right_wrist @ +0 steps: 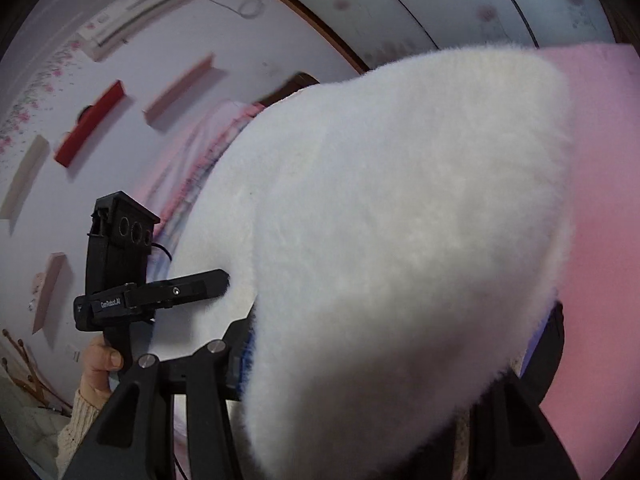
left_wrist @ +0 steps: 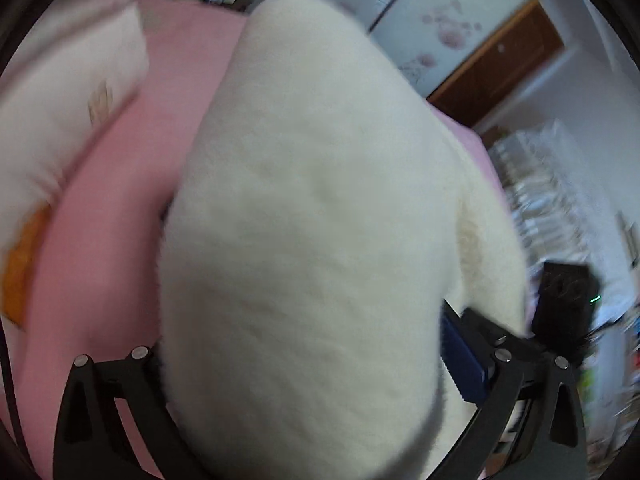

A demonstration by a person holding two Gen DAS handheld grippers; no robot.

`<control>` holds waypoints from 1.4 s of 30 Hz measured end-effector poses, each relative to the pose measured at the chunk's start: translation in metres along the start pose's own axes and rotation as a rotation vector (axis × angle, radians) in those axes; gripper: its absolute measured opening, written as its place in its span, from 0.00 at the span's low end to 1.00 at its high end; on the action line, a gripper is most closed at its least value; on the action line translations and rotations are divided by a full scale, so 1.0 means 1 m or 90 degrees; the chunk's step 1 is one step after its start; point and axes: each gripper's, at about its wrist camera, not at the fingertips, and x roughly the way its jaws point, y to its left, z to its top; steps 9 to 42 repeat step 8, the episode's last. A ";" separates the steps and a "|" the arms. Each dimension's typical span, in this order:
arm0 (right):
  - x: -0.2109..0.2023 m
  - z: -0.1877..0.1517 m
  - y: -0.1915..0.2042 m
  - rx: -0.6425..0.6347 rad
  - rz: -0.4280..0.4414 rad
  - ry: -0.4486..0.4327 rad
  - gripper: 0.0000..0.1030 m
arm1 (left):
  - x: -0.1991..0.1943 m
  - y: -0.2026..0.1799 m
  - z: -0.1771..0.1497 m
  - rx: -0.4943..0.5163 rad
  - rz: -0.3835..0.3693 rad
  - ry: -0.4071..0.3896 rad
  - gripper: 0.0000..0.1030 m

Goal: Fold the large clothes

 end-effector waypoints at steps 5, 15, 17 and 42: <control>0.035 -0.021 -0.048 0.055 0.037 0.013 0.67 | -0.003 0.031 -0.014 -0.022 -0.082 -0.043 1.00; 0.036 -0.023 -0.037 0.023 0.014 0.017 0.70 | -0.010 0.038 -0.016 -0.024 -0.075 -0.044 1.00; 0.036 -0.023 -0.037 0.023 0.014 0.017 0.70 | -0.010 0.038 -0.016 -0.024 -0.075 -0.044 1.00; 0.036 -0.023 -0.037 0.023 0.014 0.017 0.70 | -0.010 0.038 -0.016 -0.024 -0.075 -0.044 1.00</control>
